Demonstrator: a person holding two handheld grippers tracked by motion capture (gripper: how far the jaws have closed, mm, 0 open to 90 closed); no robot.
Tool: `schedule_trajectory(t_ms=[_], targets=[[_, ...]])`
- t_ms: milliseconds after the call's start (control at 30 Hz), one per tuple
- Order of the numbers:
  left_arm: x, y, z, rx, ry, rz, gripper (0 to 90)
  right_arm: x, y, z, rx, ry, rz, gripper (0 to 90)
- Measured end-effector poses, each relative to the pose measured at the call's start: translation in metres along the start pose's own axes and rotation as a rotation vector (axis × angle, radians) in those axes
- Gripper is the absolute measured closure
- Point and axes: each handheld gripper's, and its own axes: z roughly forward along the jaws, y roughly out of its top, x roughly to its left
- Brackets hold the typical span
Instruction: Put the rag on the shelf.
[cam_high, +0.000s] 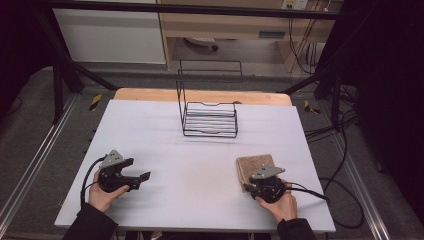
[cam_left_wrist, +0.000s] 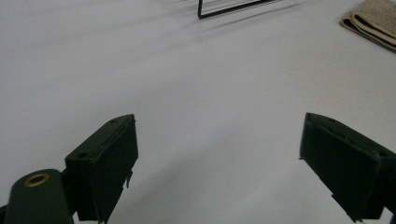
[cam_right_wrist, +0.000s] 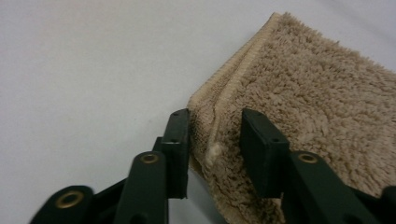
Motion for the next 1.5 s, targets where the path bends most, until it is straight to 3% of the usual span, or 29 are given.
schedule_trajectory(t_ms=[67, 233, 500, 533, 600, 900, 1033, 1100, 1300, 1333, 1433, 1500], targets=[[0.0, 0.0, 0.0, -0.001, 0.0, 0.001, 11.2, 0.001, -0.001, 0.003, 0.003, -0.001, -0.013, 57.0], [0.0, 0.0, 0.0, 0.0, 0.0, 0.0, 11.3, 0.004, -0.002, 0.003, 0.0, -0.008, -0.034, 56.8], [0.0, 0.0, -0.001, 0.0, -0.002, 0.004, 11.4, 0.001, -0.002, 0.004, 0.014, -0.037, -0.06, 72.4], [0.0, 0.001, -0.001, -0.001, -0.001, 0.003, 11.5, 0.001, -0.001, 0.004, 0.019, -0.048, -0.055, 78.3], [0.0, 0.0, -0.001, -0.001, -0.001, 0.003, 11.5, 0.0, 0.0, 0.004, 0.024, -0.051, -0.04, 81.2], [0.0, 0.0, 0.0, -0.002, -0.002, -0.001, 11.7, -0.003, 0.002, -0.001, -0.007, -0.022, 0.012, 84.4], [0.0, 0.001, 0.0, -0.002, -0.001, -0.001, 11.7, -0.002, 0.007, -0.007, -0.069, 0.053, 0.071, 84.6], [0.0, 0.001, 0.0, -0.002, -0.001, 0.001, 11.7, 0.001, 0.01, -0.007, -0.075, 0.065, 0.066, 84.6], [-0.001, 0.0, 0.0, -0.002, -0.001, 0.002, 11.8, 0.004, 0.009, 0.004, -0.033, 0.027, 0.033, 82.0], [-0.001, 0.0, 0.0, -0.001, 0.0, 0.002, 11.8, 0.005, 0.007, 0.009, 0.001, 0.025, 0.007, 77.5], [-0.001, 0.0, 0.0, -0.001, 0.001, 0.001, 11.8, 0.008, 0.006, 0.006, -0.027, 0.027, 0.017, 63.3], [-0.001, 0.001, 0.0, -0.001, 0.002, 0.0, 11.8, 0.011, 0.004, 0.007, -0.02, 0.02, -0.009, 60.0]])
